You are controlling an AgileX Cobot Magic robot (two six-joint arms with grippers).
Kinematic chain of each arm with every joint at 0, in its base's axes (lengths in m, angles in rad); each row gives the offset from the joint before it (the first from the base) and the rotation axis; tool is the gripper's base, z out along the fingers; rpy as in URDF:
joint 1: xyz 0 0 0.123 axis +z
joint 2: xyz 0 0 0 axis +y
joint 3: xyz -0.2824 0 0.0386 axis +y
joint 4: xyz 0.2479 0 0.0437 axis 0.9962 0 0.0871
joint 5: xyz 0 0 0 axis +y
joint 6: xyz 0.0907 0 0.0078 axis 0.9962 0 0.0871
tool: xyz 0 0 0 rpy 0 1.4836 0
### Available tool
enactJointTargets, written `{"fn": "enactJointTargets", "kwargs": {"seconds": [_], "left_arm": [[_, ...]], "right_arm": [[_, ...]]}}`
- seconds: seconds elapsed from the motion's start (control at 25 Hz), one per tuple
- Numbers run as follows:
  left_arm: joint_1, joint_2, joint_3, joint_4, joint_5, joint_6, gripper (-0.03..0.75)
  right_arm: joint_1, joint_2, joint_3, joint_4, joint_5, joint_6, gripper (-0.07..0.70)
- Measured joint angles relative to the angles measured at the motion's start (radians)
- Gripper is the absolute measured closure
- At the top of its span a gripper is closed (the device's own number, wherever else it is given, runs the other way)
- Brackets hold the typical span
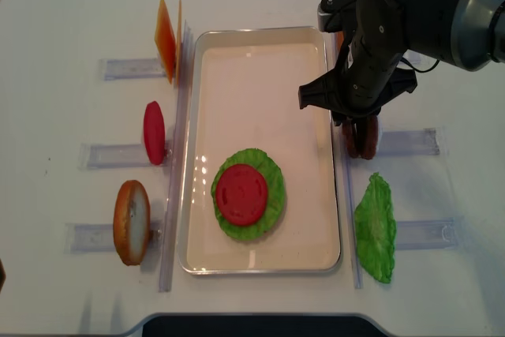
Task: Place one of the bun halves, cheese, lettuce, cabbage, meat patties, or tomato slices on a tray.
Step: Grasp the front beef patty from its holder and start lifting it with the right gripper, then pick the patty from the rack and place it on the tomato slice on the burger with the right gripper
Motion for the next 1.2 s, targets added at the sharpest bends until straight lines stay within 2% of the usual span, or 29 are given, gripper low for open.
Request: {"fn": "enactJointTargets", "kwargs": {"seconds": [0.12,0.24,0.68,0.84,0.96,1.12,1.2], "left_arm": [[0.0,0.0,0.0,0.0,0.0,-0.001,0.325],[0.0,0.0,0.0,0.0,0.0,-0.003,0.325],[0.0,0.0,0.0,0.0,0.0,-0.004,0.325],[0.0,0.0,0.0,0.0,0.0,-0.004,0.325],[0.0,0.0,0.0,0.0,0.0,-0.004,0.325],[0.0,0.0,0.0,0.0,0.0,-0.004,0.325],[0.0,0.0,0.0,0.0,0.0,-0.004,0.325]], "right_arm": [[0.0,-0.008,0.0,-0.003,0.014,0.0,0.43],[0.0,-0.044,0.0,-0.019,0.046,0.0,0.486],[0.003,-0.354,-0.063,-0.001,0.179,0.0,0.49],[0.003,-0.404,-0.065,0.003,0.201,0.0,0.49],[0.003,-0.407,-0.066,0.033,0.243,0.0,0.49],[0.046,-0.429,-0.066,0.05,0.32,0.018,0.491],[0.093,-0.462,-0.061,0.052,0.326,0.055,0.491]]}}
